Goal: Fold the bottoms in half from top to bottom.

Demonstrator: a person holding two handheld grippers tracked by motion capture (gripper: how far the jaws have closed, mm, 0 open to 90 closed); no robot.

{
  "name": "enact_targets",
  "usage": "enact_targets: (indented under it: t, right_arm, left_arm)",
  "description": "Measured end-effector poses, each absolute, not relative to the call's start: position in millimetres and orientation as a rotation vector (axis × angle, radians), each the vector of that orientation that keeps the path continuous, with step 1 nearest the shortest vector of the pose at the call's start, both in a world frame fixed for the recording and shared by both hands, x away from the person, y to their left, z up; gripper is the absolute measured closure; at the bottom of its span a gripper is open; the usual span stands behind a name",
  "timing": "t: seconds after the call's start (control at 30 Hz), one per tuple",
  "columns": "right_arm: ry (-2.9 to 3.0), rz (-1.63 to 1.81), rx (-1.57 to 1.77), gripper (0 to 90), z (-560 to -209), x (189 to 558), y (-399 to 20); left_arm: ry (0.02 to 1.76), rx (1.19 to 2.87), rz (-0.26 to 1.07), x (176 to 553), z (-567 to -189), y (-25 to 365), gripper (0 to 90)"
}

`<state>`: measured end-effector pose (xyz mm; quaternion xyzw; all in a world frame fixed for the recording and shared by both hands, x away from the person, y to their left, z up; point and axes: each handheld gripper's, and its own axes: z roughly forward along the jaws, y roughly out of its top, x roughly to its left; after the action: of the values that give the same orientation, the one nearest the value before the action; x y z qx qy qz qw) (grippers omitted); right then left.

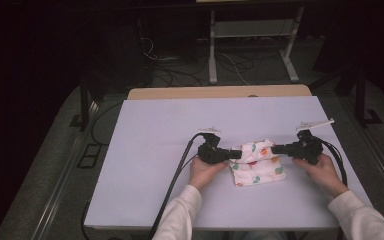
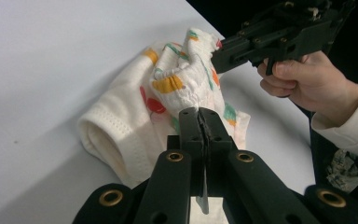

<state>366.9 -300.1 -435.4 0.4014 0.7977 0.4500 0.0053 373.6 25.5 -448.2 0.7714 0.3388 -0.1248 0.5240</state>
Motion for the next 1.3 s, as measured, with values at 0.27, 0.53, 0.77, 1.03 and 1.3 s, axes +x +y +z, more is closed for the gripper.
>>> enact_targets:
  t: [0.27, 0.53, 0.77, 1.03, 1.3]
  right_arm:
    - [2.514, 1.391, 1.253, 85.9, -437.7, 363.6, -300.2]
    - [2.489, 1.35, 1.288, 62.3, -440.3, 359.4, -298.7]
    - [2.413, 1.432, 1.335, 39.7, -431.4, 365.4, -298.1]
    - [2.387, 1.475, 1.326, 39.7, -416.1, 378.1, -283.0]
    - [2.468, 1.417, 1.268, 75.4, -408.2, 387.4, -261.8]
  left_arm:
    - [0.804, 1.863, -0.304, 369.1, -450.2, 23.8, 89.1]
    - [0.789, 1.905, -0.296, 367.2, -452.5, 21.9, 89.0]
    - [0.756, 1.929, -0.278, 365.4, -452.7, 21.5, 89.0]
    - [0.737, 1.955, -0.262, 362.5, -454.2, 20.4, 88.9]
    - [0.713, 1.97, -0.255, 360.8, -456.4, 19.4, 88.8]
